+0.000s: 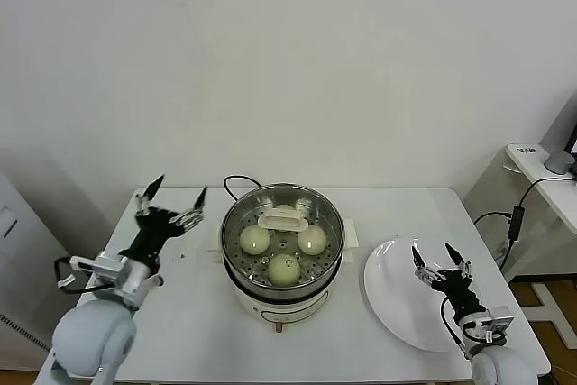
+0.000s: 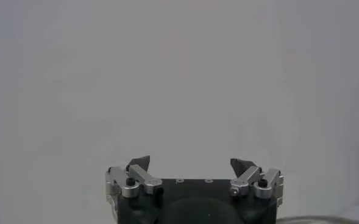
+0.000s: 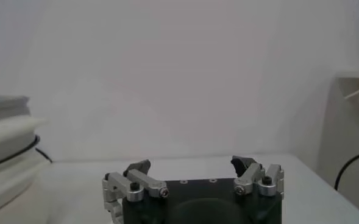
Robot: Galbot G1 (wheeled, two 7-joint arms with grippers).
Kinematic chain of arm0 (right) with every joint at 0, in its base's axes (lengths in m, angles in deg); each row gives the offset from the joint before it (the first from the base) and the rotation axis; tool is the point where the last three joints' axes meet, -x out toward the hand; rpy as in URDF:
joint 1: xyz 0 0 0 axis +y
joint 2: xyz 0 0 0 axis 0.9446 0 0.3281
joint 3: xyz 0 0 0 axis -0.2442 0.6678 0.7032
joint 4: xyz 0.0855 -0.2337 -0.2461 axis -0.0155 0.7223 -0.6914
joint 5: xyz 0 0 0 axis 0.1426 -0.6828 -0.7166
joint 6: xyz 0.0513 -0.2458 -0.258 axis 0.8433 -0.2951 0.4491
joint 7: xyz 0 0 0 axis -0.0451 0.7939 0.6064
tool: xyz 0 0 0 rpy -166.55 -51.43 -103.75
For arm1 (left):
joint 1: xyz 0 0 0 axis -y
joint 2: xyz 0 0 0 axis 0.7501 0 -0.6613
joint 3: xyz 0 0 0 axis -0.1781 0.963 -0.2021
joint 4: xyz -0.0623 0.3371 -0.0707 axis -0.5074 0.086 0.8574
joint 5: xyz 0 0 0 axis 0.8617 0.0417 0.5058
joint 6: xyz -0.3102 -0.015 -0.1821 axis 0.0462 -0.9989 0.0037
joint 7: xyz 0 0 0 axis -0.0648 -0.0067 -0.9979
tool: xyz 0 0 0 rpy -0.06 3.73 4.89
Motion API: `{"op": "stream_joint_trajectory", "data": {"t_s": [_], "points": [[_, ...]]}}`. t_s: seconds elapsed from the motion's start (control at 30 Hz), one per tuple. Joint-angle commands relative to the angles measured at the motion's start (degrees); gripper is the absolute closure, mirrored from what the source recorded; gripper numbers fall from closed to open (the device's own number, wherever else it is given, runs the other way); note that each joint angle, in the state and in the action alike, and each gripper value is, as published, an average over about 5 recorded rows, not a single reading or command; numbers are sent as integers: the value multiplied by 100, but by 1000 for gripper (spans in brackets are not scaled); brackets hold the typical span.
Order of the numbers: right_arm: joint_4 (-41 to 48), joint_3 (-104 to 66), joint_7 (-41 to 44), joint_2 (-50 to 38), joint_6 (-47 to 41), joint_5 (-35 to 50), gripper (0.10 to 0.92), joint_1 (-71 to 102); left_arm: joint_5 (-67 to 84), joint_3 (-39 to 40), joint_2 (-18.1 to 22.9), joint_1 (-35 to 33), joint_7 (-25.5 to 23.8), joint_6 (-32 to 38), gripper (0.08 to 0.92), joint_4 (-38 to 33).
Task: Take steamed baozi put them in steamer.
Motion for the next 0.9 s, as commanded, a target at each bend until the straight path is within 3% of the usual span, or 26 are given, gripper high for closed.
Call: {"op": "stream_joint_trajectory", "data": {"t_s": [0.03,0.9], "points": [[-144,-89,-122,144,-106,-334,203,33,934,-890,20,-609,225,-36,177,811],[-184,-207,-128,210,-205,-389,203,221,1049,-675,124,-564,78,-40,177,1143]]}}
